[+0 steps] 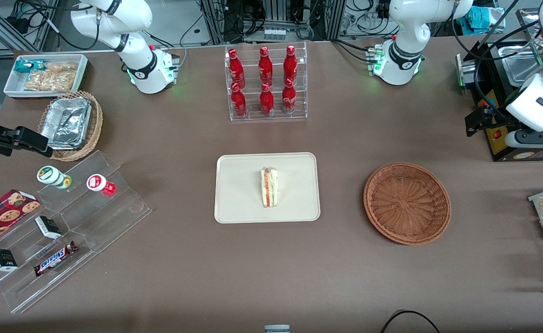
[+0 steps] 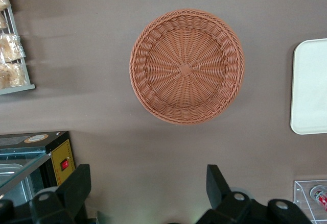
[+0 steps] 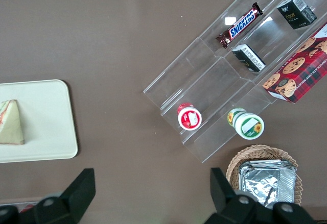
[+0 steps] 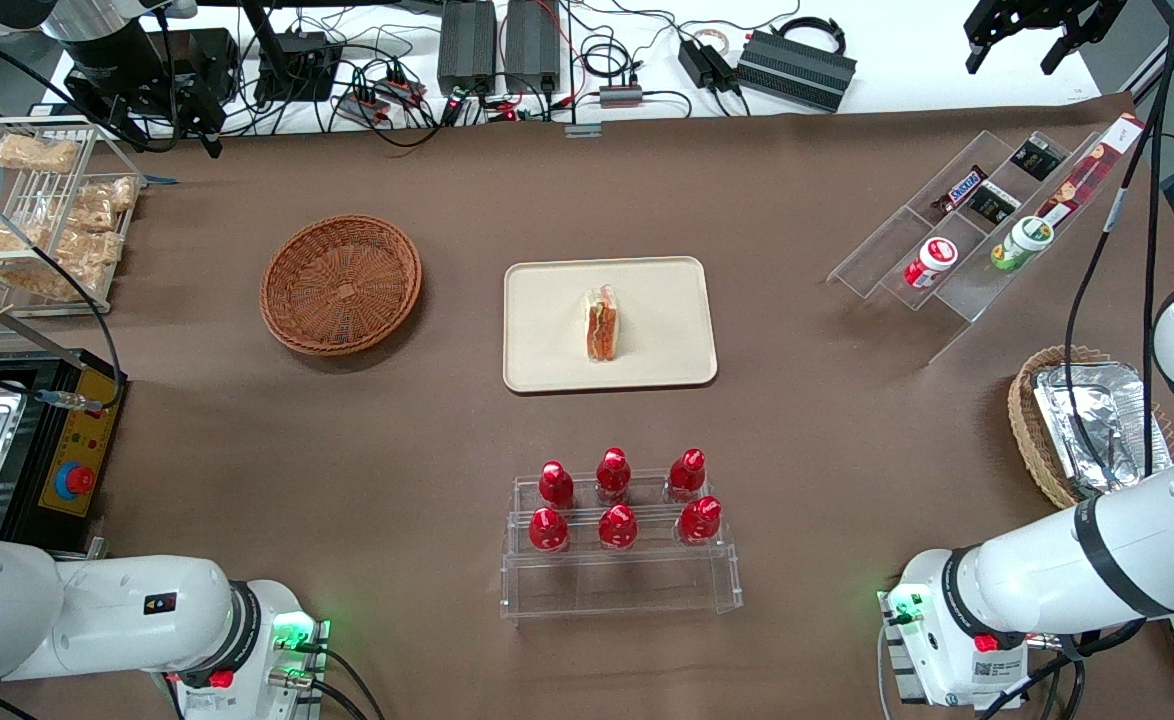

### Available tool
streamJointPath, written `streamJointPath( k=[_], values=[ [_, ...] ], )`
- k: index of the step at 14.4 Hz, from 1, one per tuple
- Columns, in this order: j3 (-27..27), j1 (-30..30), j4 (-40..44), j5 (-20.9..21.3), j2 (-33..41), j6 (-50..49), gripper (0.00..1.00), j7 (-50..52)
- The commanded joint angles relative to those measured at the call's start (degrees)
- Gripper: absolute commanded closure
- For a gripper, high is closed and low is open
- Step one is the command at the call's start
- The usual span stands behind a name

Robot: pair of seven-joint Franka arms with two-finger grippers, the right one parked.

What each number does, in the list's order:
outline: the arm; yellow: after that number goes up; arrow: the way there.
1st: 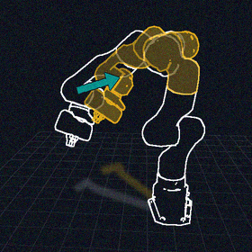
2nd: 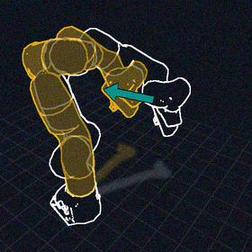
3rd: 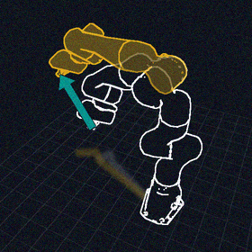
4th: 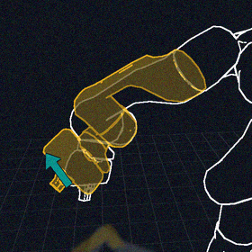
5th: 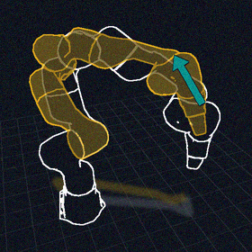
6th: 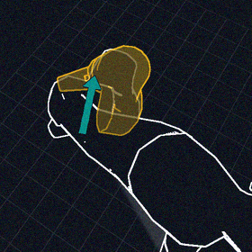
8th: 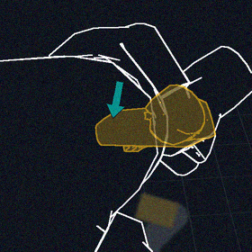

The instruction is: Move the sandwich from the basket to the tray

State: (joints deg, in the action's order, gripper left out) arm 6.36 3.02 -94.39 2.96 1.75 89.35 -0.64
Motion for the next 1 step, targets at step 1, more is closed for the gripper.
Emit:
streamJointPath(
  k=[1],
  values=[
    [-0.91, 0.32, 1.66, 0.03, -0.96, -0.58, 0.0, 0.02]
  ],
)
